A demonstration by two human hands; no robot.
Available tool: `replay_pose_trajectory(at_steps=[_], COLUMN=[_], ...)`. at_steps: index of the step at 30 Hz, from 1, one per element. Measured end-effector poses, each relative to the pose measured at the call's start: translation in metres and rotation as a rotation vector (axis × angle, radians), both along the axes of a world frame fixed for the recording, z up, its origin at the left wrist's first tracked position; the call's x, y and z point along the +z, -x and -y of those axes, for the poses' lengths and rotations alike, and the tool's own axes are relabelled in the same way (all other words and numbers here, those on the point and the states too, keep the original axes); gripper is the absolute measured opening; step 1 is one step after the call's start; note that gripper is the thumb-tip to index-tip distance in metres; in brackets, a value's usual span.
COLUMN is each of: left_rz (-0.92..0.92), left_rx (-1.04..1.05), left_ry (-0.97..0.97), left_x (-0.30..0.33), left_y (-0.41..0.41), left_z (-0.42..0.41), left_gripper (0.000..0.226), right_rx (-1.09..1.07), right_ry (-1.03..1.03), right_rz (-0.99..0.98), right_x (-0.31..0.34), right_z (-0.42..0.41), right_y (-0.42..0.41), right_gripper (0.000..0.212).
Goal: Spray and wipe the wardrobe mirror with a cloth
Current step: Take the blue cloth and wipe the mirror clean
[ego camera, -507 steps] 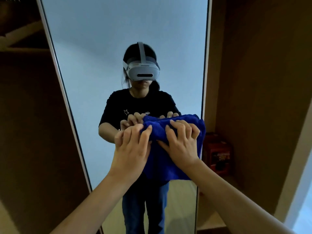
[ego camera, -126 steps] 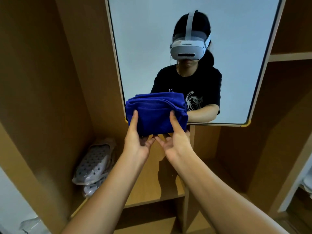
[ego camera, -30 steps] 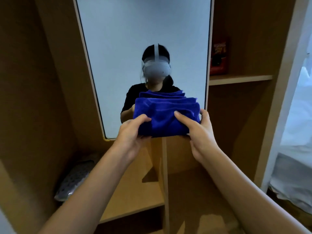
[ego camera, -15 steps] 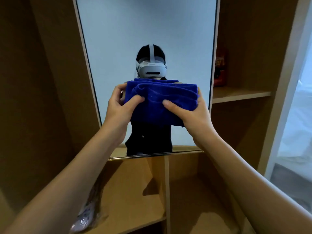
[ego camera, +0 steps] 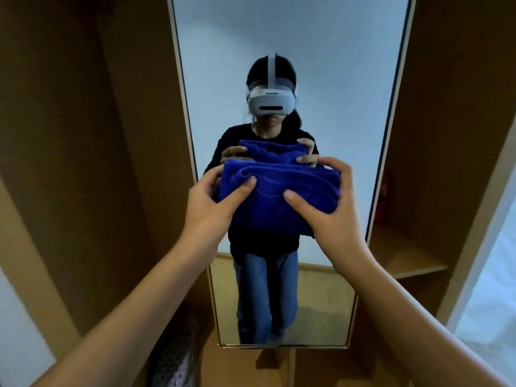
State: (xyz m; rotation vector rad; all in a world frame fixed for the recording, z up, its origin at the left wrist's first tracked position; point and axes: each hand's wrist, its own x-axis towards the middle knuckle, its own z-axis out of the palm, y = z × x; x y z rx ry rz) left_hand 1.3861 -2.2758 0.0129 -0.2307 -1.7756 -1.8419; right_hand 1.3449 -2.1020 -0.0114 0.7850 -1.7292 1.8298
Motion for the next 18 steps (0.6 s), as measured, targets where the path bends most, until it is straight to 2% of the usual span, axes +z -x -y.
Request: replay_pose_trajectory(at_steps=[4,9,13,18], left_rz=[0.053,0.144,0.175,0.186], left_rx=[0.025,0.041,0.047,0.07], left_ry=[-0.054,-0.087,-0.106,-0.124], left_x=[0.066,0.112,0.123,0.116], left_y=[-0.02,-0.046,-0.057,-0.055], left_z=[-0.001,-0.01,-0.019,-0.025], left_gripper=[0.029,0.035,0.032,0.029], right_rx=[0.034,0.117,0.113,0.13], right_ry=[-0.047,-0.189,-0.257,-0.199], right_rz=[0.06,0.127,0.181,0.29], right_x=[0.07,0.128,0.143,0.132], right_z=[-0.001,-0.017,-0.029,-0.039], right_y=[-0.02,-0.046,-0.058,-0.063], right_gripper=[0.056,0.072,0.076,0.064])
